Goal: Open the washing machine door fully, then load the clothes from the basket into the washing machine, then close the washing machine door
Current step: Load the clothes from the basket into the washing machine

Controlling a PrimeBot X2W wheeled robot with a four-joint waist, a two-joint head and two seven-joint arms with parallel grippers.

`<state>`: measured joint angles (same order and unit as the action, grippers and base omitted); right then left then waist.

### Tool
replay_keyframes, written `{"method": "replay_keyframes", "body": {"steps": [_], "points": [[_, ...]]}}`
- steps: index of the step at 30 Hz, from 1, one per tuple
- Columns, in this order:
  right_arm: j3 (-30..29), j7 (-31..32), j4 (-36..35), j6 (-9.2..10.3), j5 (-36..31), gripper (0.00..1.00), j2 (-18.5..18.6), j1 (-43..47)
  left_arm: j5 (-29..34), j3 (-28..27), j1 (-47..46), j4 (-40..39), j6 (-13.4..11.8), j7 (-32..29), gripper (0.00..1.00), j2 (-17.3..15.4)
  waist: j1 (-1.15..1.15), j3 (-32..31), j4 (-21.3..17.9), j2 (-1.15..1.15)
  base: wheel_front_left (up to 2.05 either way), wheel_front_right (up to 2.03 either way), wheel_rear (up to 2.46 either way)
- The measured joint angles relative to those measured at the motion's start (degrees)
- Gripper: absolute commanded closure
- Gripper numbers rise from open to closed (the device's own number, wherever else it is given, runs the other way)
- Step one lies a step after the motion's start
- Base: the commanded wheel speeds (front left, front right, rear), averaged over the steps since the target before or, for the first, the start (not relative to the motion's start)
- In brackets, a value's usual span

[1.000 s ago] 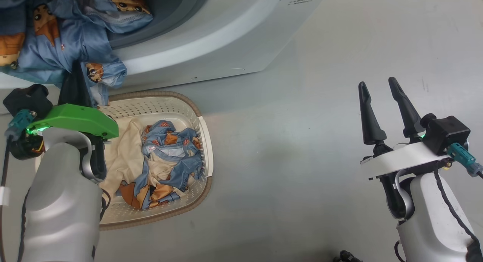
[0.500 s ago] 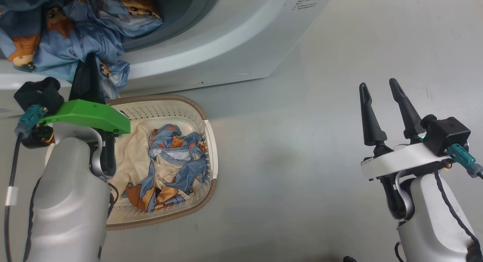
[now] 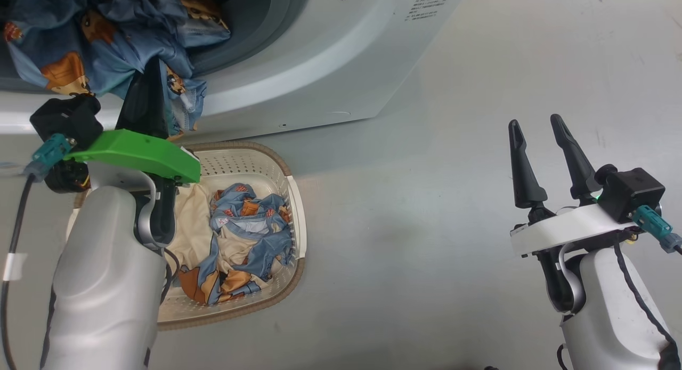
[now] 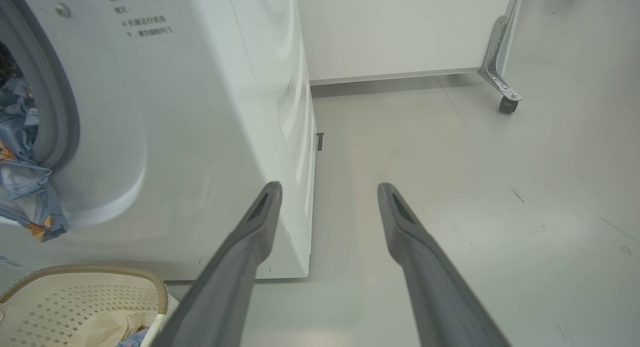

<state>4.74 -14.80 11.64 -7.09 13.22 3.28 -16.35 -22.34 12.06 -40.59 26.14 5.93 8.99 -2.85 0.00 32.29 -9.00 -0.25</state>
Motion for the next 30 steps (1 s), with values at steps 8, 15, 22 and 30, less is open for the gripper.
{"method": "replay_keyframes", "body": {"steps": [8,15,22,30], "points": [[1.02,0.00,0.23,0.00,0.26,0.00,-0.05,0.91,-2.52,-1.42,-1.96,-0.69,0.31,-2.37,1.00,-0.38,0.00,-0.53,-0.45,0.00,0.00,0.00,0.00],[1.78,0.00,0.29,0.00,0.59,0.00,-0.09,0.92,-1.21,-2.68,-5.84,2.12,-0.13,-3.70,1.00,-2.76,0.00,-0.33,-1.13,0.00,0.00,0.00,0.00],[3.56,0.00,0.36,0.00,1.01,0.00,-0.21,0.87,-0.59,-3.23,-11.09,4.25,-0.73,-4.80,1.00,-3.93,0.00,0.80,-2.69,0.00,0.00,0.00,0.00],[4.71,0.00,0.35,0.00,1.30,0.00,-0.33,0.81,0.55,-3.50,-17.63,6.72,-0.81,-5.39,1.00,-5.44,0.00,3.35,-4.43,0.00,0.00,0.00,0.00]]}}
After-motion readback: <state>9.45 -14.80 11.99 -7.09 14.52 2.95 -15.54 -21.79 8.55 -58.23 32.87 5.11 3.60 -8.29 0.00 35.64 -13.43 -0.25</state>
